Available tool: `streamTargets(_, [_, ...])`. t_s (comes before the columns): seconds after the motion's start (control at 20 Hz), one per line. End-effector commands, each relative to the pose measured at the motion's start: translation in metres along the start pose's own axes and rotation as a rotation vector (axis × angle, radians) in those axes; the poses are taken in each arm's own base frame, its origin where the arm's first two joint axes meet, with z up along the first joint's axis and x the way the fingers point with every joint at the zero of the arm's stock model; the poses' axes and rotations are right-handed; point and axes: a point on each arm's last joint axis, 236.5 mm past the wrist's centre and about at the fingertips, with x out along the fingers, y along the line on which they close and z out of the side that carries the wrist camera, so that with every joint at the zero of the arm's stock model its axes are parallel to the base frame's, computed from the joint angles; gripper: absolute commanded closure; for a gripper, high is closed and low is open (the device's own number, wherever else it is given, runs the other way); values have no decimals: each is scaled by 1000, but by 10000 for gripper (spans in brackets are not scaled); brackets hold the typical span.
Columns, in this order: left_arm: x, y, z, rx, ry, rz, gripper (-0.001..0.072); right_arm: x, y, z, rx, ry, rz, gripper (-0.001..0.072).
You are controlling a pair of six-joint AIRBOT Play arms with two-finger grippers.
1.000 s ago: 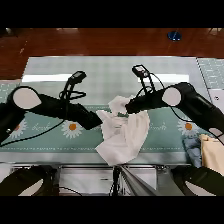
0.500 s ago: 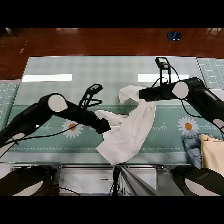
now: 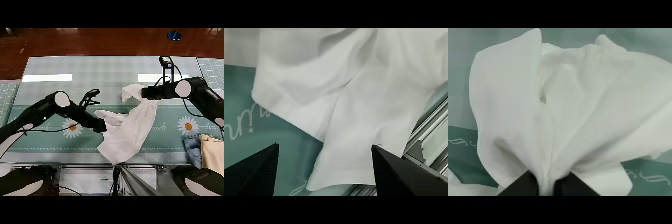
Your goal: Fold the shirts.
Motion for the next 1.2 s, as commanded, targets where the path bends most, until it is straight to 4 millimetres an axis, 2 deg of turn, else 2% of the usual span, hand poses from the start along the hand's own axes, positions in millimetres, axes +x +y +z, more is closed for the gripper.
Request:
streamTargets(0.0, [6,10,4,-58,-12,-9,-13,0,0,1,-13,-4,0,687])
streamTargets(0.2, [32,24,9,-150,-2,-27,-13,0,0,1,-13,-5,1,682])
streamTargets(0.25, [37,22,13,-173,-12,-53,-13,0,0,1,-12,-4,2,574])
streamTargets(0.3, [40,14,19,-173,-31,-99,-13,0,0,0,-11,-1,2,366])
streamTargets(0.35, [42,7,27,-185,-57,-143,-13,0,1,-2,-13,9,3,217])
streamTargets(0.4, [43,2,35,-207,-81,-177,-13,-1,0,-6,-20,25,3,171])
streamTargets(0.5, [48,2,39,-247,-88,-198,-13,-9,-2,-10,-61,40,-12,171])
streamTargets(0.6, [56,9,36,-291,-70,-192,-10,-32,-8,0,-109,-19,-46,171])
streamTargets(0.75, [64,12,42,-342,-62,-205,320,-75,-21,21,-193,-140,-124,173])
streamTargets(0.85, [65,9,46,-345,-64,-223,645,-98,-33,24,-229,-174,-184,173])
streamTargets(0.9, [64,7,46,-314,-62,-228,683,-106,-42,22,-242,-169,-227,173])
streamTargets(1.0, [58,-4,43,-247,-42,-256,685,-111,-67,12,-264,-111,-323,171])
streamTargets(1.15, [47,-18,38,-180,-30,-287,685,-101,-112,-4,-201,8,-378,133])
